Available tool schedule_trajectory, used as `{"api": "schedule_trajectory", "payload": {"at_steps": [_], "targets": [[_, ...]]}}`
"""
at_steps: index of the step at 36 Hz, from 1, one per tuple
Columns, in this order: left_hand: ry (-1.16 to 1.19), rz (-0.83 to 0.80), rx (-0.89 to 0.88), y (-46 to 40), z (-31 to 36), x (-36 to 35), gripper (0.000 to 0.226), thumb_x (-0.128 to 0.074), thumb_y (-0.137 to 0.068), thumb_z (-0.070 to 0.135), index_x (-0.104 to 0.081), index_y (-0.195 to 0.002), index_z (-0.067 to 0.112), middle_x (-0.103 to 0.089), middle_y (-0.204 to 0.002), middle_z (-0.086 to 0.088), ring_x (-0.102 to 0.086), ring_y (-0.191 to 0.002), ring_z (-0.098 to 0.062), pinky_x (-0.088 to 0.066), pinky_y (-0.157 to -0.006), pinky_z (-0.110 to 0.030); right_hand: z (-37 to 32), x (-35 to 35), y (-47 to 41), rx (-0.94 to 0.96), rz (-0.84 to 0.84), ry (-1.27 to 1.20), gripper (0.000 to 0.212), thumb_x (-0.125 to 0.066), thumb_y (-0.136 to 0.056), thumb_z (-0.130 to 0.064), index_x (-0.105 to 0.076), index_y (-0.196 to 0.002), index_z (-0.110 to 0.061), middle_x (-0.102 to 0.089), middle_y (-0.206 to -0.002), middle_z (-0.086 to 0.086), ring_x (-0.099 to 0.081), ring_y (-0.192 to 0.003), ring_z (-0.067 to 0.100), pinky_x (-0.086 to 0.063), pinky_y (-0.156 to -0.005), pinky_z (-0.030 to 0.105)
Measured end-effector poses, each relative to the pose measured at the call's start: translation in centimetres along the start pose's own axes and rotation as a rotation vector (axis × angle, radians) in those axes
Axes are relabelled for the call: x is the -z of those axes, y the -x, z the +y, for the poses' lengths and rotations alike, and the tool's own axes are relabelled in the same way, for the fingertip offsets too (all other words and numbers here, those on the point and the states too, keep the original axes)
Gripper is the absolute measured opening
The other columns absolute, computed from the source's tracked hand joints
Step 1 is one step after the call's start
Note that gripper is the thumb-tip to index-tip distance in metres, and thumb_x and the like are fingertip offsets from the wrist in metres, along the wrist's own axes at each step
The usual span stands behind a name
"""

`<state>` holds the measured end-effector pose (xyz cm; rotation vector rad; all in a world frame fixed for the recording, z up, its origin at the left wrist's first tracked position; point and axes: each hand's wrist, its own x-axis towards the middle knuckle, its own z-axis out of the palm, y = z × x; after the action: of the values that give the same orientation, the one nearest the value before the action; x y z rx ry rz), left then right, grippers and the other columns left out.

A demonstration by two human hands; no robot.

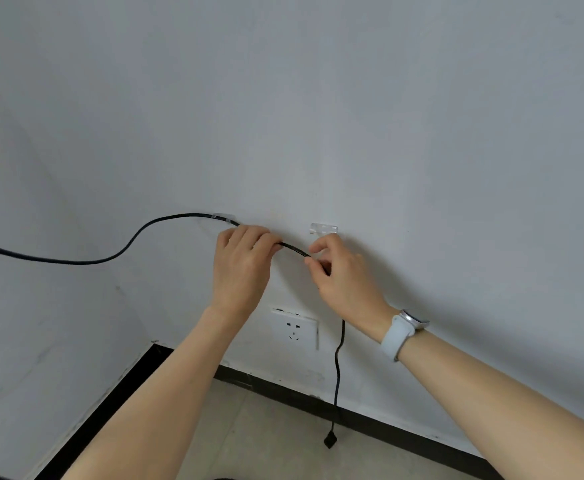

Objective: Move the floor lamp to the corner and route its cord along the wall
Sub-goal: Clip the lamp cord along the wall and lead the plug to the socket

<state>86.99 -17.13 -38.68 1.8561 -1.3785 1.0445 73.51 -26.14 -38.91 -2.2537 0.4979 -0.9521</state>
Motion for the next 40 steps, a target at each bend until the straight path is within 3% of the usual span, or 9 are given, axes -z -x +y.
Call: {"api": "schedule_trajectory", "payload": {"at_steps": [4, 9, 15, 18, 25, 34, 40], "targets": [[0.034, -0.003, 0.101, 0.3, -0.1, 0.0, 0.003, -0.068, -0.08, 0.003, -0.07, -0.081, 0.001, -0.07, -0.078, -0.014, -0.065, -0.07, -0.033, -0.049, -0.068, -0.038, 2.0, 1.2, 1.3, -0.07, -0.026, 0.042, 0.01, -0.051, -0.087, -0.025, -0.043, -0.084, -0.029, -0.052, -0.049, -0.011, -0.049, -0.051, 0.006, -0.045, -0.06, 0.035], [0.062, -0.028, 0.152, 0.1, 0.3, -0.5, 0.004, -0.067, -0.081, 0.004, -0.069, -0.082, 0.001, -0.069, -0.078, -0.015, -0.063, -0.071, -0.034, -0.049, -0.065, -0.041, 2.6, 3.2, 2.1, -0.067, 0.077, 0.076, 0.009, -0.053, -0.087, -0.02, -0.048, -0.08, -0.025, -0.055, -0.058, -0.013, -0.053, -0.059, 0.011, -0.049, -0.055, 0.039], [0.07, -0.028, 0.211, -0.4, 0.5, -0.8, 0.005, -0.064, -0.083, 0.008, -0.068, -0.083, 0.004, -0.068, -0.078, -0.012, -0.061, -0.072, -0.033, -0.045, -0.068, -0.041, -0.3, 4.6, 0.1, 0.075, 0.215, 0.178, 0.006, -0.052, -0.088, -0.016, -0.055, -0.084, -0.014, -0.054, -0.066, -0.005, -0.051, -0.061, 0.019, -0.048, -0.058, 0.042], [0.048, -0.069, 0.203, -0.4, 0.4, -0.9, 0.007, -0.064, -0.084, 0.012, -0.065, -0.083, 0.005, -0.067, -0.076, -0.01, -0.06, -0.072, -0.033, -0.044, -0.068, -0.041, -1.1, 5.3, -0.8, 0.118, 0.183, 0.3, 0.01, -0.049, -0.089, -0.015, -0.057, -0.085, -0.011, -0.059, -0.07, 0.002, -0.053, -0.064, 0.023, -0.048, -0.058, 0.044], [0.034, -0.046, -0.027, -0.4, 0.9, -1.2, 0.005, -0.065, -0.082, 0.011, -0.069, -0.08, 0.008, -0.066, -0.072, -0.007, -0.059, -0.068, -0.03, -0.032, -0.064, -0.031, -1.8, 5.7, -1.0, 0.198, 0.079, 0.554, 0.017, -0.041, -0.092, -0.017, -0.057, -0.089, -0.011, -0.06, -0.077, 0.01, -0.054, -0.07, 0.032, -0.046, -0.056, 0.042], [0.006, -0.031, 0.121, -1.2, 1.7, -1.2, 0.017, -0.068, -0.077, 0.013, -0.06, -0.064, 0.005, -0.058, -0.061, -0.009, -0.055, -0.058, -0.03, -0.038, -0.058, -0.037, -3.0, 5.8, -2.3, 0.148, 0.158, 0.557, 0.007, -0.043, -0.089, -0.01, -0.048, -0.089, -0.004, -0.061, -0.081, 0.015, -0.055, -0.068, 0.038, -0.045, -0.056, 0.041], [-0.006, 0.038, 0.147, -1.5, 1.9, -0.8, 0.011, -0.062, -0.083, 0.012, -0.065, -0.074, 0.007, -0.063, -0.065, -0.008, -0.058, -0.06, -0.03, -0.042, -0.061, -0.037, -1.7, 5.6, -0.9, 0.131, 0.213, 0.482, 0.012, -0.045, -0.091, -0.018, -0.048, -0.087, -0.006, -0.061, -0.076, 0.016, -0.055, -0.064, 0.039, -0.046, -0.054, 0.045]]}}
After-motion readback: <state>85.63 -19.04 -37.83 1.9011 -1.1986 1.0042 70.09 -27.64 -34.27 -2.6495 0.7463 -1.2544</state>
